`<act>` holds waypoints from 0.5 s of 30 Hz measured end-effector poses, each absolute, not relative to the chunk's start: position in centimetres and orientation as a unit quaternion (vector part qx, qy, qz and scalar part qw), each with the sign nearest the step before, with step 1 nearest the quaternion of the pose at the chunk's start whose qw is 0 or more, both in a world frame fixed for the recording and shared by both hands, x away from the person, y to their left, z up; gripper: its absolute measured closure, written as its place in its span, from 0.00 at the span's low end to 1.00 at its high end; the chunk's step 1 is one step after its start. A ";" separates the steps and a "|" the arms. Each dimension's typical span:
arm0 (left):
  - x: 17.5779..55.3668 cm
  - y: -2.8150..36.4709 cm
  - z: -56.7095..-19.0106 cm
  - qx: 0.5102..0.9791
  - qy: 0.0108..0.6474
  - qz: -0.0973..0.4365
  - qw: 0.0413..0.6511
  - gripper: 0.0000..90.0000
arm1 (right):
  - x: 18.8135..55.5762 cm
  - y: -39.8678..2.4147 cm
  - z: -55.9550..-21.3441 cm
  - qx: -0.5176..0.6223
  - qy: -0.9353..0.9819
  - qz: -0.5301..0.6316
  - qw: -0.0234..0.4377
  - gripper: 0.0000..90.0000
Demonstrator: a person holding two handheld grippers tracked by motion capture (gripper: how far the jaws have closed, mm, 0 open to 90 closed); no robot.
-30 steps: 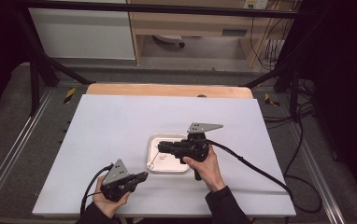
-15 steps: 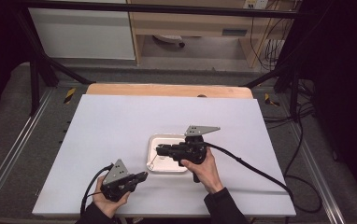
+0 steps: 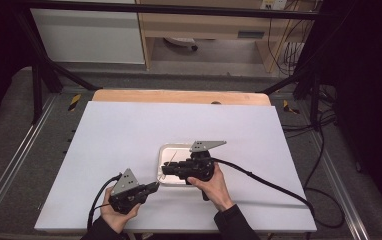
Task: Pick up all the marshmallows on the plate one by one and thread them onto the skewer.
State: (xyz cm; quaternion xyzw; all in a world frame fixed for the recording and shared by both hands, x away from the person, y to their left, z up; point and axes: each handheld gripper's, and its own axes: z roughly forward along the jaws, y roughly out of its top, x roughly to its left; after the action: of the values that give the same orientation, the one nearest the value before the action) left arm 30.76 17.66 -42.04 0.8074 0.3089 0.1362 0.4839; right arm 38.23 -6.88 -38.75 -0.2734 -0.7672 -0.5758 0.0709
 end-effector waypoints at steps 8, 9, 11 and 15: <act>31.2 18.7 -42.2 0.800 0.315 0.131 0.493 0.99 | 38.2 -8.8 -37.0 -0.281 -0.762 -0.583 0.003 0.49; 31.2 18.8 -42.3 0.799 0.317 0.130 0.494 0.99 | 38.2 -9.1 -36.9 -0.284 -0.764 -0.579 -0.006 0.45; 31.3 19.0 -42.3 0.798 0.318 0.128 0.496 0.99 | 38.4 -9.7 -37.1 -0.287 -0.772 -0.567 -0.022 0.36; 31.3 19.5 -42.2 0.797 0.333 0.133 0.486 0.99 | 38.7 -10.7 -38.1 -0.292 -0.790 -0.536 -0.049 0.22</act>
State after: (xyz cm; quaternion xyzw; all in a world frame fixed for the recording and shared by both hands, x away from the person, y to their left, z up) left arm 31.26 19.51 -42.19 0.7967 0.3331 0.1333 0.4864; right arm 38.67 -10.69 -38.09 -0.2920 -0.7904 -0.5363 -0.0494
